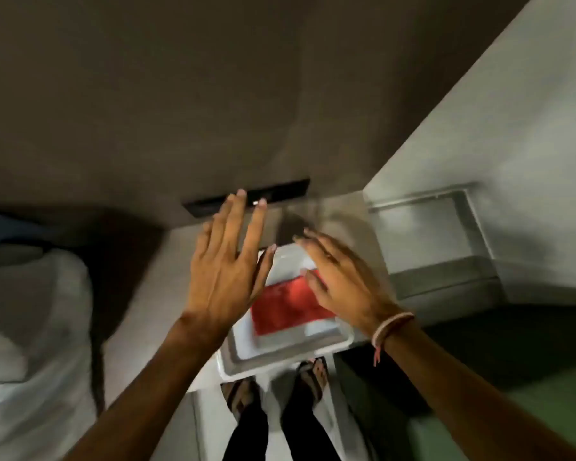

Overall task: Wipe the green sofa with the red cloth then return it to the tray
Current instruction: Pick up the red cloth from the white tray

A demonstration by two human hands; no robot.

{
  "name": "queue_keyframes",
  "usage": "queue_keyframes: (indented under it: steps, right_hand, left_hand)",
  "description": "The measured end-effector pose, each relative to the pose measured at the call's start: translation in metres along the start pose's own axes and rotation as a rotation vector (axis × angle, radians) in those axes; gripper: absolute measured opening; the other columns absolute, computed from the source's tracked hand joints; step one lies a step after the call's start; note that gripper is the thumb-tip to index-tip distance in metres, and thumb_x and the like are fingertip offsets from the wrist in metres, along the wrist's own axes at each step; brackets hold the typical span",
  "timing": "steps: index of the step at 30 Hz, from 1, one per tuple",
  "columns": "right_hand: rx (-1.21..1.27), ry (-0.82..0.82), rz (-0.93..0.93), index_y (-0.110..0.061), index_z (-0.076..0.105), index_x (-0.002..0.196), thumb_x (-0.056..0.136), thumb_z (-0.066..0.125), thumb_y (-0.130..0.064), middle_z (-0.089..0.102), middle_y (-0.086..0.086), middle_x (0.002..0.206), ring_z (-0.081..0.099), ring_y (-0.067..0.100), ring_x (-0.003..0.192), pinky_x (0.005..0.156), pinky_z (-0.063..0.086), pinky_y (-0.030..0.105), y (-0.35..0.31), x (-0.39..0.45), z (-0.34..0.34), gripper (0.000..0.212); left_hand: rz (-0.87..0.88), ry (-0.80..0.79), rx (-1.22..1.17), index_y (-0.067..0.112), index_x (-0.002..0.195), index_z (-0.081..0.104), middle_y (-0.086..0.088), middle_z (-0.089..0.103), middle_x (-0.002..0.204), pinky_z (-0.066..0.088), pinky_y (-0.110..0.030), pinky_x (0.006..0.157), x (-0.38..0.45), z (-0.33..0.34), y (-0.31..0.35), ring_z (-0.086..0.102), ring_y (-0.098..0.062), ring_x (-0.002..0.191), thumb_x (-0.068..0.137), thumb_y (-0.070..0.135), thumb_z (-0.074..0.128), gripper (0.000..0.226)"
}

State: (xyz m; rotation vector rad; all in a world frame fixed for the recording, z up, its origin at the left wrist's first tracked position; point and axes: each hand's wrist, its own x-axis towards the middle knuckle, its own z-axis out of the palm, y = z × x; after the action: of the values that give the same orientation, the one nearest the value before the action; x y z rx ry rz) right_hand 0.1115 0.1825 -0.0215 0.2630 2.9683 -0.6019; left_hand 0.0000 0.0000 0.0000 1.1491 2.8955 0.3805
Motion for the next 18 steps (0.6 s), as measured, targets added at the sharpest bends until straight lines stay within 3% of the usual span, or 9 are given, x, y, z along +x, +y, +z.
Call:
queue_keyframes:
  steps: [2, 4, 5, 7, 8, 11, 14, 16, 18]
  right_hand:
    - [-0.024, -0.288, 0.029, -0.021, 0.037, 0.160, 0.106, 0.039, -0.036, 0.029, 0.006, 0.172, 0.034, 0.025, 0.157, 0.128, 0.032, 0.038, 0.021, 0.008, 0.052, 0.056]
    - [-0.093, -0.465, 0.026, -0.019, 0.033, 0.161, 0.102, 0.016, -0.051, 0.027, 0.008, 0.172, 0.029, 0.023, 0.158, 0.127, 0.022, 0.034, 0.036, 0.016, 0.095, 0.069]
    - [-0.137, -0.507, 0.018, -0.017, 0.034, 0.159, 0.102, 0.025, -0.054, 0.031, 0.010, 0.169, 0.030, 0.025, 0.157, 0.127, 0.021, 0.035, 0.043, 0.020, 0.114, 0.069]
    - [-0.216, -0.508, -0.007, -0.014, 0.041, 0.151, 0.096, 0.062, -0.036, 0.043, 0.012, 0.157, 0.040, 0.031, 0.147, 0.124, 0.030, 0.040, 0.051, 0.028, 0.136, 0.063]
    - [-0.234, -0.497, -0.012, -0.013, 0.046, 0.145, 0.087, 0.071, -0.029, 0.048, 0.011, 0.150, 0.045, 0.033, 0.141, 0.119, 0.037, 0.042, 0.053, 0.032, 0.141, 0.066]
    - [-0.220, -0.488, 0.038, -0.013, 0.060, 0.126, 0.080, 0.081, -0.028, 0.063, 0.011, 0.133, 0.059, 0.034, 0.125, 0.101, 0.049, 0.042, 0.053, 0.038, 0.145, 0.053]
    - [-0.110, -0.545, 0.099, -0.013, 0.068, 0.114, 0.082, 0.082, -0.030, 0.070, 0.011, 0.120, 0.065, 0.033, 0.118, 0.091, 0.053, 0.041, 0.053, 0.035, 0.140, 0.039]
    - [0.134, -0.584, 0.194, -0.011, 0.072, 0.098, 0.079, 0.085, -0.026, 0.070, 0.008, 0.099, 0.067, 0.029, 0.099, 0.077, 0.047, 0.033, 0.054, 0.032, 0.129, 0.027]
    - [0.422, -0.574, 0.280, -0.015, 0.068, 0.082, 0.077, 0.088, -0.017, 0.060, 0.000, 0.078, 0.059, 0.019, 0.079, 0.072, 0.041, 0.029, 0.051, 0.027, 0.108, 0.021]
  left_hand:
    - [-0.071, -0.327, -0.044, 0.011, 0.161, 0.037, -0.020, 0.033, 0.168, 0.043, -0.052, 0.119, -0.012, 0.061, -0.011, 0.039, -0.040, 0.152, 0.107, 0.035, 0.051, 0.060]
    - [-0.156, -0.657, -0.062, 0.017, 0.164, 0.024, -0.012, 0.024, 0.170, 0.039, -0.049, 0.122, -0.028, 0.116, -0.026, 0.034, -0.034, 0.153, 0.107, 0.032, 0.049, 0.064]
    - [-0.188, -0.729, -0.079, 0.018, 0.164, 0.024, -0.010, 0.025, 0.168, 0.040, -0.049, 0.121, -0.035, 0.138, -0.030, 0.035, -0.033, 0.151, 0.105, 0.028, 0.052, 0.066]
    - [-0.212, -0.726, -0.083, 0.019, 0.160, 0.031, -0.009, 0.030, 0.163, 0.044, -0.050, 0.117, -0.046, 0.168, -0.033, 0.037, -0.033, 0.147, 0.102, 0.025, 0.058, 0.064]
    - [-0.200, -0.712, -0.075, 0.019, 0.157, 0.033, -0.010, 0.034, 0.159, 0.045, -0.050, 0.114, -0.049, 0.178, -0.034, 0.040, -0.034, 0.143, 0.101, 0.026, 0.061, 0.063]
    - [-0.375, -0.655, -0.298, 0.012, 0.138, 0.056, -0.016, 0.059, 0.134, 0.051, -0.042, 0.100, -0.050, 0.191, -0.035, 0.057, -0.038, 0.124, 0.093, 0.026, 0.073, 0.050]
    - [-0.520, -0.637, -0.513, 0.011, 0.086, 0.072, -0.005, 0.068, 0.080, 0.047, -0.025, 0.069, -0.049, 0.183, -0.046, 0.070, -0.028, 0.086, 0.083, 0.019, 0.084, 0.015]
    - [-0.558, -0.635, -0.695, 0.010, 0.081, 0.071, 0.000, 0.061, 0.069, 0.043, -0.016, 0.061, -0.048, 0.165, -0.057, 0.060, -0.013, 0.067, 0.082, 0.011, 0.086, 0.015]
    - [-0.570, -0.594, -0.956, -0.003, 0.094, 0.072, -0.010, 0.066, 0.081, 0.050, -0.019, 0.069, -0.046, 0.137, -0.067, 0.061, -0.011, 0.072, 0.087, -0.003, 0.078, 0.010]
